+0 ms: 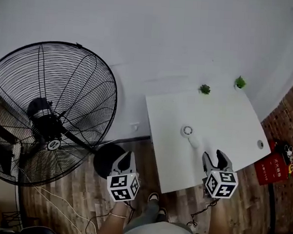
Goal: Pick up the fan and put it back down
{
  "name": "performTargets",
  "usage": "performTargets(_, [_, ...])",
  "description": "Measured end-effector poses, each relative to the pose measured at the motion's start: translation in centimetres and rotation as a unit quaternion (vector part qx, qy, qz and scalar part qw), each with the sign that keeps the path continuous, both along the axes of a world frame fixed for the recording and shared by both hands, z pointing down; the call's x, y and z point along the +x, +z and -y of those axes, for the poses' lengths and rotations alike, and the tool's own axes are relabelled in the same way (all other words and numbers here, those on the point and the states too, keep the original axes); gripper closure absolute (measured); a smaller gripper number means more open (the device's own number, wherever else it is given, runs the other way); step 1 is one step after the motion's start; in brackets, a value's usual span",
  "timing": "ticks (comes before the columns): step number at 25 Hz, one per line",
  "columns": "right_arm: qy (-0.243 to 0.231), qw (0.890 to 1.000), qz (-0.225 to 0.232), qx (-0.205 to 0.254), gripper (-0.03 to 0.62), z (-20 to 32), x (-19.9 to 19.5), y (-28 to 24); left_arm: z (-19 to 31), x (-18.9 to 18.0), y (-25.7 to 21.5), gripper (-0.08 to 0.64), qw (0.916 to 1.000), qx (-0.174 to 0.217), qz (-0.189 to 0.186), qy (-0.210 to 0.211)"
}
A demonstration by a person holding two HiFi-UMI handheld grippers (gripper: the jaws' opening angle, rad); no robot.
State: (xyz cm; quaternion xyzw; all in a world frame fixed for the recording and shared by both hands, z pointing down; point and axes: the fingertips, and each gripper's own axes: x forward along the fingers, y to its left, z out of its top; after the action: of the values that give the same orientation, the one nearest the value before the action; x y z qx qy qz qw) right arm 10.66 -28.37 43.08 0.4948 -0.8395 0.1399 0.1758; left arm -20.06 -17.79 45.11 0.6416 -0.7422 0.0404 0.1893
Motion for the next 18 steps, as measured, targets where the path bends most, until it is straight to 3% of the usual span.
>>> performTargets(18, [-0.079, 0.99, -0.079, -0.083, 0.347, 4.3, -2.8, 9.0, -0.3, -1.9, 7.5, 0.549, 0.9968, -0.072, -0.024, -0.024])
